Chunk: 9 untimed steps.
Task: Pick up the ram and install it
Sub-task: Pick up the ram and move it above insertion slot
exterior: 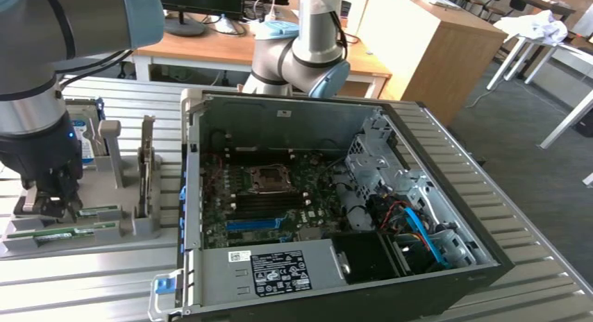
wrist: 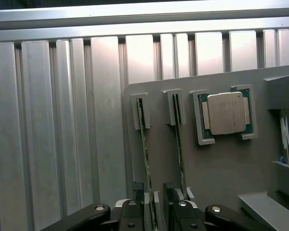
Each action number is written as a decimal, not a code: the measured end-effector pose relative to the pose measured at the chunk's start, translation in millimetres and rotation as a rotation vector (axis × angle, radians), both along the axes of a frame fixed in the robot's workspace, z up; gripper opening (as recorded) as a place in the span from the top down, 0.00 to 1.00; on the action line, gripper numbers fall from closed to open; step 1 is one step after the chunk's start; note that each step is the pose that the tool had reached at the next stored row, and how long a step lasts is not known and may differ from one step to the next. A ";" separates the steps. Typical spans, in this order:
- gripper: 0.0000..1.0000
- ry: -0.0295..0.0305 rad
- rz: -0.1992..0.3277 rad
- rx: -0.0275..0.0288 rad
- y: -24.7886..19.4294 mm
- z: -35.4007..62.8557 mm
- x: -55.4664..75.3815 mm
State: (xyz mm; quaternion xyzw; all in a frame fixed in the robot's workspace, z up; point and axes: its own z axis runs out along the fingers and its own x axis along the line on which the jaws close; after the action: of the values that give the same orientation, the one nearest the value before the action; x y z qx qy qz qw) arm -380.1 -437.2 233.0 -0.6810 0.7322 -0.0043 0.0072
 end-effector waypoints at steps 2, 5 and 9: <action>0.70 0.0001 0.000 -0.0001 0.0 0.0 0.0; 0.70 -0.0001 0.000 0.0000 0.0 -0.1 0.0; 0.70 -0.0004 0.004 0.0002 -0.1 -0.3 0.0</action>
State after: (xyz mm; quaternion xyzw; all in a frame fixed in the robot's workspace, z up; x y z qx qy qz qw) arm -380.0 -437.4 232.7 -0.6824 0.7310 -0.0044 0.0074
